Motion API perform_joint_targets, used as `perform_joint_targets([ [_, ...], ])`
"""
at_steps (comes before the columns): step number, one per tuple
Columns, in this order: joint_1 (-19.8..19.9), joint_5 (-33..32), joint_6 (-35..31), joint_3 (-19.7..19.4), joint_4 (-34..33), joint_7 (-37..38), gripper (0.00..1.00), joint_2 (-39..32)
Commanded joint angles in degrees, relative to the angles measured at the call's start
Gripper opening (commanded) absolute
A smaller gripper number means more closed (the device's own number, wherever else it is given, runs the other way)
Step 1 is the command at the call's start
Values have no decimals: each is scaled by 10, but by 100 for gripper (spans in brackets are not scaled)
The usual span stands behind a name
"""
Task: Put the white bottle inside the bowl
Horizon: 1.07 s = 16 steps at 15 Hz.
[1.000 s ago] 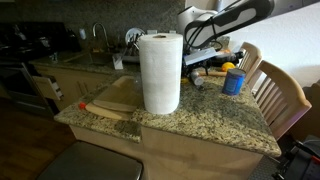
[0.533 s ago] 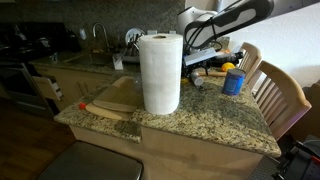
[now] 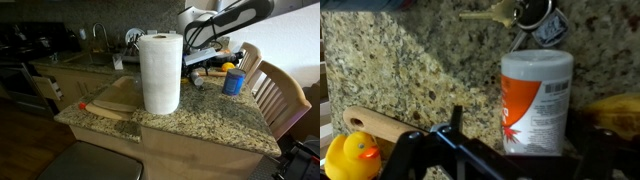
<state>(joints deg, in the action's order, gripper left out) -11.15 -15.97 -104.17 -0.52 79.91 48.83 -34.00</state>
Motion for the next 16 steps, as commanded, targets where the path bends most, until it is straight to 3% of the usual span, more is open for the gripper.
perform_joint_targets([
  [1,-7,5,1,-9,-2,-3,100,0],
  [6,-8,6,-4,-10,-2,-4,100,-1],
  [7,-9,6,-7,-10,1,-2,75,0],
  [9,-7,8,-12,-10,10,-2,66,5],
  [14,-6,10,-13,-11,12,-2,31,8],
  [16,-7,9,-13,-12,12,-1,29,17],
])
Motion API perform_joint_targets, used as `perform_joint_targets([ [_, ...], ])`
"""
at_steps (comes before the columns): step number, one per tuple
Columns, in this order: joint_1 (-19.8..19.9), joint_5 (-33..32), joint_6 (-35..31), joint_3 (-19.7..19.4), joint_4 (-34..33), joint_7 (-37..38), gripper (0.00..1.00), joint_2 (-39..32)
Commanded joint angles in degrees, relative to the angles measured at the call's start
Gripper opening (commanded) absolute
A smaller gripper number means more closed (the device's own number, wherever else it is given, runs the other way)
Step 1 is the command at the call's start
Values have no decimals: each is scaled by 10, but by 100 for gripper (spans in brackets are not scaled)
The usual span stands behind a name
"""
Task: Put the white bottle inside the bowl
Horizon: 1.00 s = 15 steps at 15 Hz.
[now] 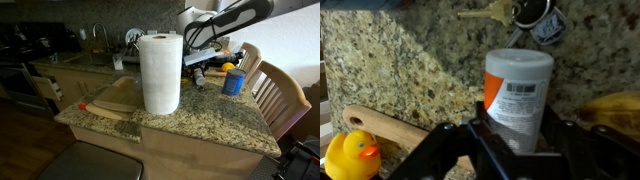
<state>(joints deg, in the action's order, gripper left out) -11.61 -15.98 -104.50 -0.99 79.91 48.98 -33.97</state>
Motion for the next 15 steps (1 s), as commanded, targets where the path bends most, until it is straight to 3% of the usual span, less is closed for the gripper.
perform_joint_targets([
  [1,-3,8,-7,-8,12,0,29,21],
  [7,-17,-24,-30,-12,34,28,29,96],
  [11,-46,-117,-79,-11,79,104,29,187],
  [15,-48,-217,-55,-10,3,202,29,179],
])
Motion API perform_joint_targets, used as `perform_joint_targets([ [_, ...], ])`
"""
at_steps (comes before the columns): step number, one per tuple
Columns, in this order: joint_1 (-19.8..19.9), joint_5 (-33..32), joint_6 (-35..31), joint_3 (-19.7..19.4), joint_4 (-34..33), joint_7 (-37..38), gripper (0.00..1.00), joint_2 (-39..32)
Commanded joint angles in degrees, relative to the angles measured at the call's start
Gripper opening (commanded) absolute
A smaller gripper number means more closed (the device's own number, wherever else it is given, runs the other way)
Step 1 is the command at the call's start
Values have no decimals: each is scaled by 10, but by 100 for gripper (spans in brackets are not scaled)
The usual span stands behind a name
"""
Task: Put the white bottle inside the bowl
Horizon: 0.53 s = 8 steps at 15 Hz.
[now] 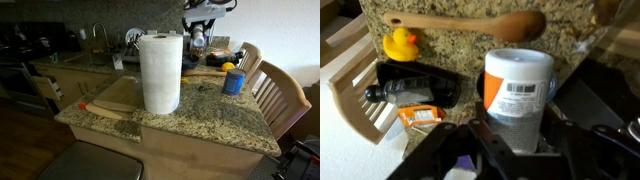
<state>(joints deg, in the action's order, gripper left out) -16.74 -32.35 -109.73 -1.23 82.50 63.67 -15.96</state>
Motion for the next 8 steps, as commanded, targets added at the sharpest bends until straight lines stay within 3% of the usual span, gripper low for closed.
perform_joint_targets([
  [1,7,-80,-3,-7,-34,80,29,-5],
  [5,18,-186,20,-20,-83,176,29,-50],
  [8,30,-218,44,-26,-109,213,29,-100],
])
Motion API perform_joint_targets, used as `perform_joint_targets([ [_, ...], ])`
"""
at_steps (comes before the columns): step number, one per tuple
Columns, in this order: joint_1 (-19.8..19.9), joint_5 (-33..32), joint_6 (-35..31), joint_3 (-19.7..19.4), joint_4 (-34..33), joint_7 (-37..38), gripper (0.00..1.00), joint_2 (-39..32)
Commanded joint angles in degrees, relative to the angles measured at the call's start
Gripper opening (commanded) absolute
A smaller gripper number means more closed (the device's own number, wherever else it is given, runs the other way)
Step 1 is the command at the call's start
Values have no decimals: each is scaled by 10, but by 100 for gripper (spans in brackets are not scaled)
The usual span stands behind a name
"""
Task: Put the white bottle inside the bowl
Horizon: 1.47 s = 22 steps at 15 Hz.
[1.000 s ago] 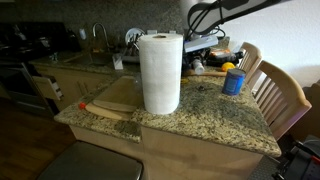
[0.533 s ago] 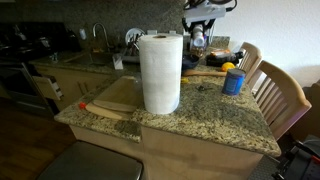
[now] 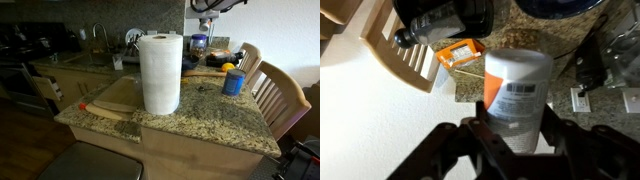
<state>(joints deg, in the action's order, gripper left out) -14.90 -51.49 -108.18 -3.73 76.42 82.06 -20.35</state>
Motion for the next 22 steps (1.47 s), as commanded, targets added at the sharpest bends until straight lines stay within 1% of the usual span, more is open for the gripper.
perform_joint_targets([
  [1,15,-25,38,-1,-58,30,29,-73],
  [4,17,-18,60,-1,-82,34,29,-122],
  [7,14,-14,72,-2,-101,35,29,-157],
  [8,9,-21,68,-5,-101,50,29,-162],
  [11,-8,-59,47,-16,-88,129,29,-165],
  [13,-15,-87,50,-15,-86,169,29,-169],
  [17,-18,-120,62,-7,-94,211,29,-181],
  [18,-13,-115,59,-2,-92,210,29,-181],
  [19,1,-91,45,12,-86,188,29,-175],
  [20,24,-55,7,33,-74,153,29,-162],
  [21,32,-39,-8,36,-74,141,29,-160],
  [22,34,-23,-8,35,-87,117,29,-165],
])
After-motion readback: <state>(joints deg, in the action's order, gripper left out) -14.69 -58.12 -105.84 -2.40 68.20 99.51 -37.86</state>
